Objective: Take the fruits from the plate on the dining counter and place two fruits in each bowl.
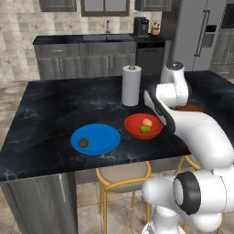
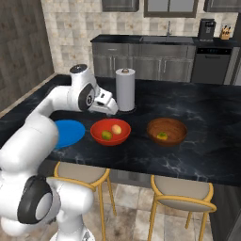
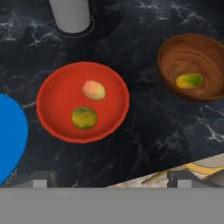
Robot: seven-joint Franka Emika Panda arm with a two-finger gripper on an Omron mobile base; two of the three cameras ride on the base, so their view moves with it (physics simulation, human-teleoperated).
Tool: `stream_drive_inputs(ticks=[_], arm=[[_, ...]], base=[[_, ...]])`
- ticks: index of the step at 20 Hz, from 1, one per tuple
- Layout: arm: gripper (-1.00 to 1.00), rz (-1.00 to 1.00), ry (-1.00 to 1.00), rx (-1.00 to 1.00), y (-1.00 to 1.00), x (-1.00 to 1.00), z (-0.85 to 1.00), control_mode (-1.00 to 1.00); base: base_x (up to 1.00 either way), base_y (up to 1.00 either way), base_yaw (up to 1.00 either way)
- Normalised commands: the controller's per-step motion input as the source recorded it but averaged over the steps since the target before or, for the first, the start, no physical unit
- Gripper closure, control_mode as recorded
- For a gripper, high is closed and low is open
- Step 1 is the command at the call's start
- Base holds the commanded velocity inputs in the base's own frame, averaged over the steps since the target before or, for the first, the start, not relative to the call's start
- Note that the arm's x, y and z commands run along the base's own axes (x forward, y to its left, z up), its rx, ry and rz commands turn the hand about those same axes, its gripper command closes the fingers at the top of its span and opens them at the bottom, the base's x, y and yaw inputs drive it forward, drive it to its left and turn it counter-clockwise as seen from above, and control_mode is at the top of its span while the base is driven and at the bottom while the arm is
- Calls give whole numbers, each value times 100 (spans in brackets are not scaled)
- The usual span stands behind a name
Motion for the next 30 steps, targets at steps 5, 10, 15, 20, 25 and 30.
stream_drive_inputs(ticks=[5, 10, 15, 20, 25, 30], arm=[[-100, 4, 6, 12, 97, -57, 3, -100], [-100, 2, 2, 10, 100, -52, 0, -100], [-100, 4, 0, 14, 92, -5, -2, -100], [-100, 11, 1, -1, 100, 27, -23, -100], [-100, 21, 0, -1, 94, 59, -55, -100], [-100, 8, 2, 2, 63, 48, -65, -100]], base=[[0, 0, 0], [0, 0, 0], [0, 0, 0], [0, 0, 0], [0, 0, 0], [0, 0, 0]])
